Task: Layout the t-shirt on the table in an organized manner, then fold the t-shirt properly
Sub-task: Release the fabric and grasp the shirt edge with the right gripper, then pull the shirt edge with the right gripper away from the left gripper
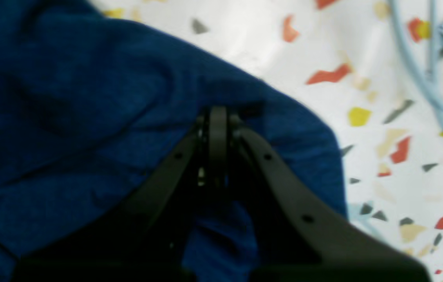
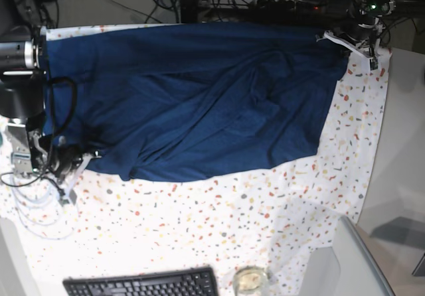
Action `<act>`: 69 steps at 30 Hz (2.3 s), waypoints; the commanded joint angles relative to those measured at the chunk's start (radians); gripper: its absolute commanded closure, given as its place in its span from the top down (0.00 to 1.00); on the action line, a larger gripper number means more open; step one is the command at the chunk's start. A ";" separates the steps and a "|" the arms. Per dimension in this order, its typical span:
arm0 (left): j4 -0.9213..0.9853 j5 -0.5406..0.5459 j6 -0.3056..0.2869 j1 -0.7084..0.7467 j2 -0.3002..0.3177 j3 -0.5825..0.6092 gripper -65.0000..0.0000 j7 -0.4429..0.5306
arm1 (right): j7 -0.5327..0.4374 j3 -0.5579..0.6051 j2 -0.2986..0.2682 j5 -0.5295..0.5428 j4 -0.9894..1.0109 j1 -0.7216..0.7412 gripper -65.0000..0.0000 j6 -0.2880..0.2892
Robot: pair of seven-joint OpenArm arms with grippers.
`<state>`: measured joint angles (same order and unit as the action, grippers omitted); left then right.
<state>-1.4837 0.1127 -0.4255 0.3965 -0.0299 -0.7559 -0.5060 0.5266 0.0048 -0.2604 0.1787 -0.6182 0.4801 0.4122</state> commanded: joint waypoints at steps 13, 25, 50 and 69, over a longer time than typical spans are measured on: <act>0.091 0.008 0.000 -0.020 0.011 -0.006 0.00 0.019 | -0.366 -0.001 -0.007 0.009 0.314 0.111 0.00 -0.100; 0.093 0.008 0.000 -0.023 0.011 -0.006 0.00 0.019 | -0.576 -0.009 -0.004 0.009 0.317 0.102 0.00 -0.103; -0.151 0.009 0.000 -0.014 0.002 -0.006 0.00 -0.082 | 0.053 -0.279 0.036 0.009 -0.414 -0.195 0.57 -0.097; -0.142 0.009 0.000 -0.012 0.002 -0.006 0.00 -0.079 | -0.052 -0.276 0.016 0.008 -0.058 -0.044 0.00 -0.101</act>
<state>-1.6100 0.1123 -0.4259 0.3824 -0.0353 -0.7582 -0.6022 0.4919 -0.2684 -0.2314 0.1802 -0.6640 0.4084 0.3103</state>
